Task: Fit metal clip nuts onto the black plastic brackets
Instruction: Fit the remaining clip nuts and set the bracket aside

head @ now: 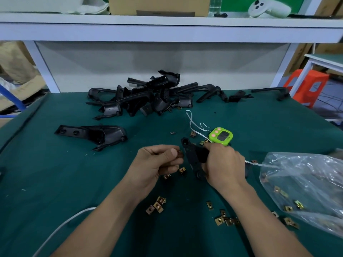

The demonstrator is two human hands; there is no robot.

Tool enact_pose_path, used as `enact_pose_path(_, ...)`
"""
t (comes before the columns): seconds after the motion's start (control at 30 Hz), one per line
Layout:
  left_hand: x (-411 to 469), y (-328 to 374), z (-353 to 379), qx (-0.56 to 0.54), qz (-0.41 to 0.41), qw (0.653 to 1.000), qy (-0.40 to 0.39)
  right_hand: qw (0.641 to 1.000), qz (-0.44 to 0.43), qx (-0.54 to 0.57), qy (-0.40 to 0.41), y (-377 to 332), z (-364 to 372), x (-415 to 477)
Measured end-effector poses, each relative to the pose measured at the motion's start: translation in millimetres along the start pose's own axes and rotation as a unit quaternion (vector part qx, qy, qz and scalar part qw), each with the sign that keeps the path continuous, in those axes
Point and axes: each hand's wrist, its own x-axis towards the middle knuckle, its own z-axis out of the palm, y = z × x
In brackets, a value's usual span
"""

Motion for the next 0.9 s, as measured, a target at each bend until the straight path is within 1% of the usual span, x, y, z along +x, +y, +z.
enact_pose_path(0.23,-1,-2,5,0.024,-0.009,1.000,0.008,1.000,-0.010,0.000,0.003,-2,-1,-1)
enact_pose_path(0.43,0,-3,5,0.039,0.015,0.999,0.015,1.000,-0.024,-0.009,0.004,-3,-1,-2)
enact_pose_path(0.67,-1,-5,5,0.041,0.046,0.997,0.048,0.999,-0.024,-0.040,0.028,-8,-4,-5)
enact_pose_path(0.83,0,-5,3,0.139,0.106,0.981,0.079,0.997,-0.016,-0.073,0.014,-13,-5,-7)
enact_pose_path(0.9,-1,-5,3,0.159,0.128,0.975,0.087,0.997,-0.016,-0.070,0.002,-14,-4,-8)
